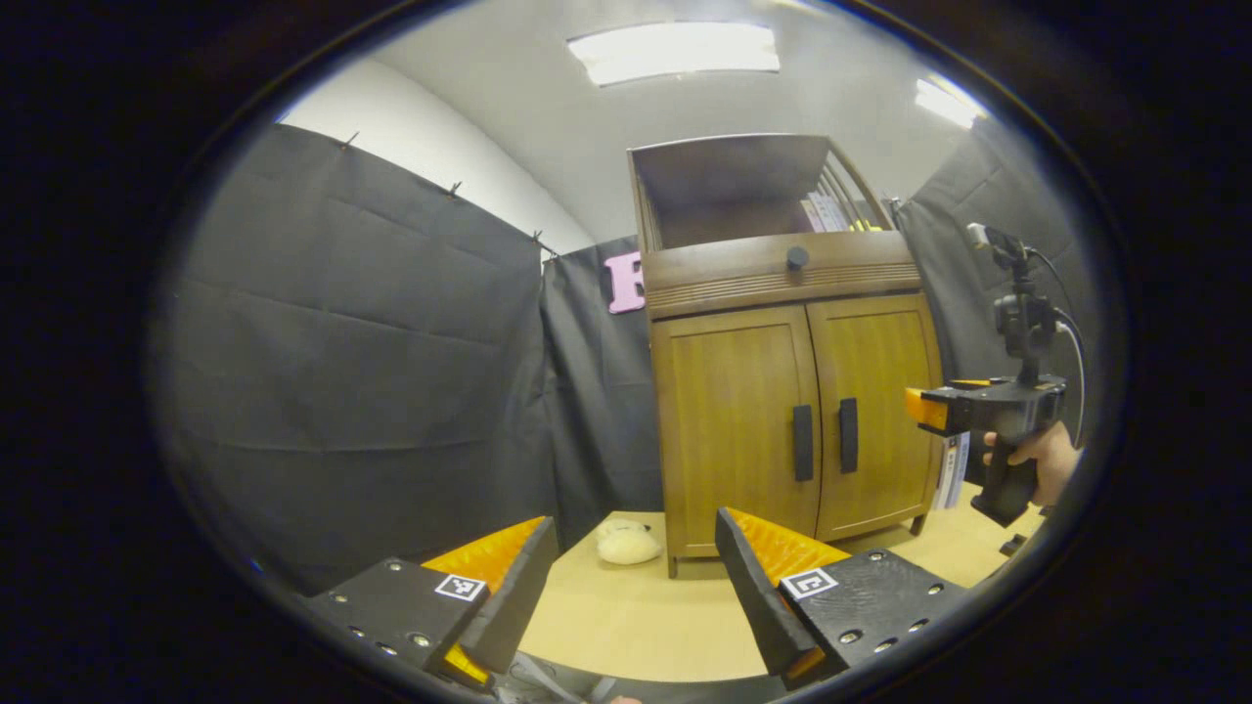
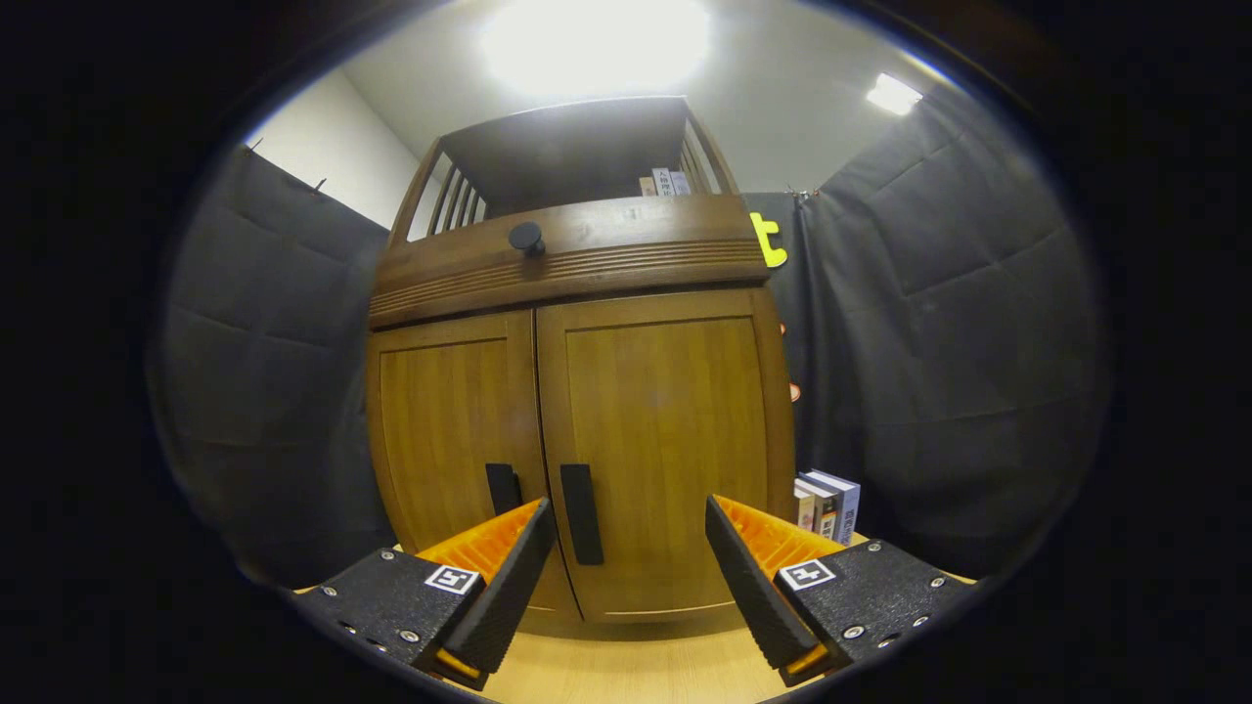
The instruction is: Open the right door of the double-door shoe cabinet with the right hand, and open the left door with the left hand.
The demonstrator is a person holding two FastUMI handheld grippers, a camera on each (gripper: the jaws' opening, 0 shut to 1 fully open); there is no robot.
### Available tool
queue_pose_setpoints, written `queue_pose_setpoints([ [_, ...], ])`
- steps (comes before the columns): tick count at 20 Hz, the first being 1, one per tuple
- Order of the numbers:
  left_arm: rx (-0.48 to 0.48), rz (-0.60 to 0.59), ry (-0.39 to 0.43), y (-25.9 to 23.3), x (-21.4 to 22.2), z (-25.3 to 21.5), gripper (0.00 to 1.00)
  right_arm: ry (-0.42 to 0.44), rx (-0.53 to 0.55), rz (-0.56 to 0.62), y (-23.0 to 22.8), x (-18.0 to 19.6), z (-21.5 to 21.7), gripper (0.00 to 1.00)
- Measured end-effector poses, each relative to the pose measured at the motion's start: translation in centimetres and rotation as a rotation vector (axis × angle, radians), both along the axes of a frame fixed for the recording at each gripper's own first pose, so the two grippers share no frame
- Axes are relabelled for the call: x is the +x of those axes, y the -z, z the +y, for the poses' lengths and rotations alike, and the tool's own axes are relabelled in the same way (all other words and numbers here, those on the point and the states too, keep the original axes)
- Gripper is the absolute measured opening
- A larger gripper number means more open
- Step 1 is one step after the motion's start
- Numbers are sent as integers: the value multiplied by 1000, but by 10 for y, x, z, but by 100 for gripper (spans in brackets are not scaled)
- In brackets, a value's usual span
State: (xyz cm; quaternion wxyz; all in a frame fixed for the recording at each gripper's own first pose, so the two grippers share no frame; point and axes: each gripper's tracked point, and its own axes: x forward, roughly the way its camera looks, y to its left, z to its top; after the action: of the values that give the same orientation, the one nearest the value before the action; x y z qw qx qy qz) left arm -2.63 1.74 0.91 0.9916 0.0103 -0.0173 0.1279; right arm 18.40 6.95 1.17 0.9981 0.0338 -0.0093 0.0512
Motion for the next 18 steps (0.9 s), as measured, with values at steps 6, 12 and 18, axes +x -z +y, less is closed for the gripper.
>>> queue_pose_setpoints([
  [6,-3,7,-48,4,-4,12,99,-17,-3,51,20,44,17,95],
  [12,-8,24,-94,9,-7,23,99,-31,-13,69,30,85,38,95],
  [18,3,34,-127,7,-11,29,99,-36,-6,144,58,121,49,86],
])
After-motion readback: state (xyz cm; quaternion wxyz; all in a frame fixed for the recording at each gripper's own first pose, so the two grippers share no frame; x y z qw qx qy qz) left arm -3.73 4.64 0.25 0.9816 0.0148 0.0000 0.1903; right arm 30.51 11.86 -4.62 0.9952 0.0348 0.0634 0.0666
